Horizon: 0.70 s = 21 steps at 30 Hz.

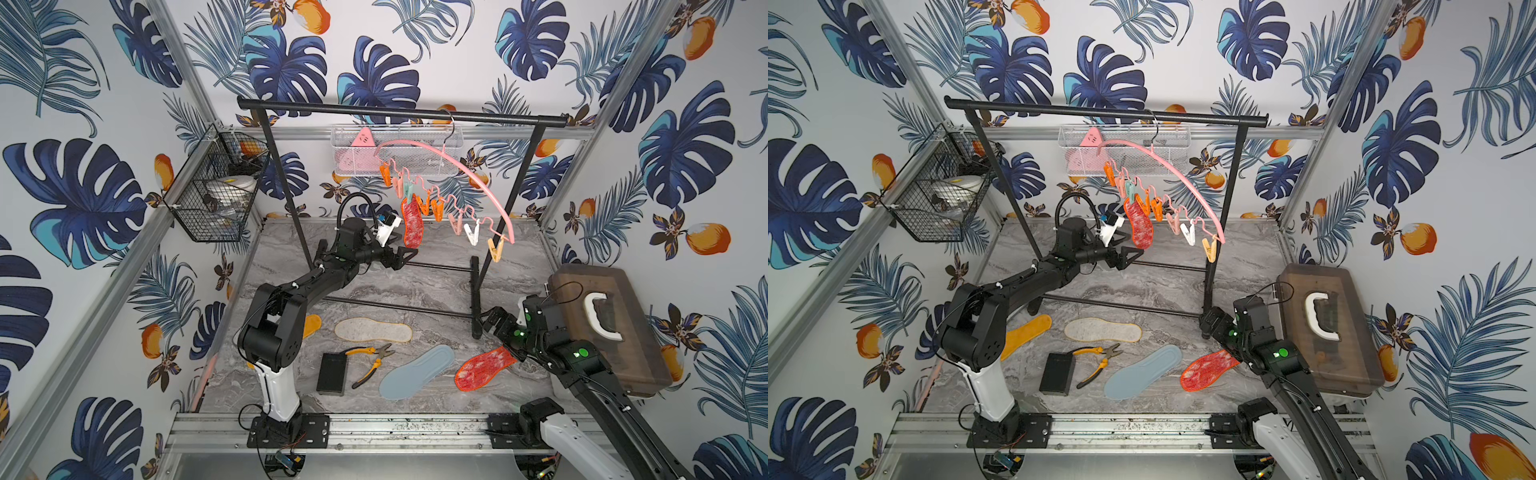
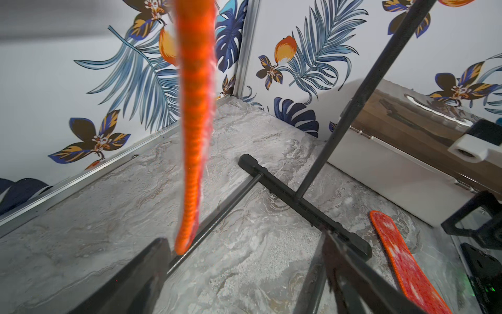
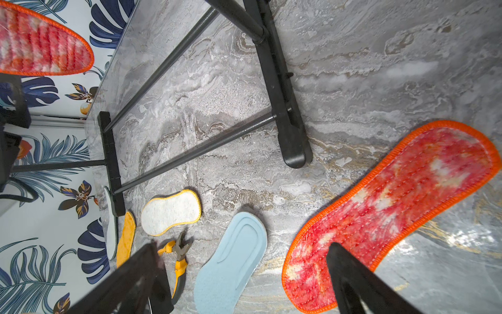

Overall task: Take the shoe insoles off the hanger
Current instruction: Remove the insole from the hanger.

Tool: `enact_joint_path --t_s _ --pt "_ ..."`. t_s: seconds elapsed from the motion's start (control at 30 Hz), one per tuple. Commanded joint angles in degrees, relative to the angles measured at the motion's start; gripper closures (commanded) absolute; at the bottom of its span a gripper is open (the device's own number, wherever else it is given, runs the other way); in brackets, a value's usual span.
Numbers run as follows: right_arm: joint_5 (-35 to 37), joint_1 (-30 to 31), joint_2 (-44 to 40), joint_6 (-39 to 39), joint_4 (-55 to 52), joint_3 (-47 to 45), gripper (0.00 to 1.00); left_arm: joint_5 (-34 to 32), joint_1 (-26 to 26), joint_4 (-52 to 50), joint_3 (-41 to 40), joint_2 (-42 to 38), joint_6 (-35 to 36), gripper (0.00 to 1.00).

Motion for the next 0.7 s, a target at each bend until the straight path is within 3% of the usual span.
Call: enact_joint_path --t_s 0.0,0.2,0.4,0.67 --pt "0.2 0.0 -0.1 0.1 1.1 0.6 0.0 -5.6 1.5 3.6 0.1 0.6 -3.2 0.07" --pt "-0.6 0.0 1.4 0.3 4.1 0.5 0.0 -3.6 2.5 7.6 -0.9 1.1 -2.2 0.09" --pt "-2.9 0.0 3.7 1.3 7.3 0.4 0.0 0.7 1.3 6.1 3.8 4.2 -3.0 0.26" --pt "-2.5 0.0 4.6 1.1 8.3 1.5 0.0 3.1 1.4 3.3 9.0 7.2 -3.9 0.77"
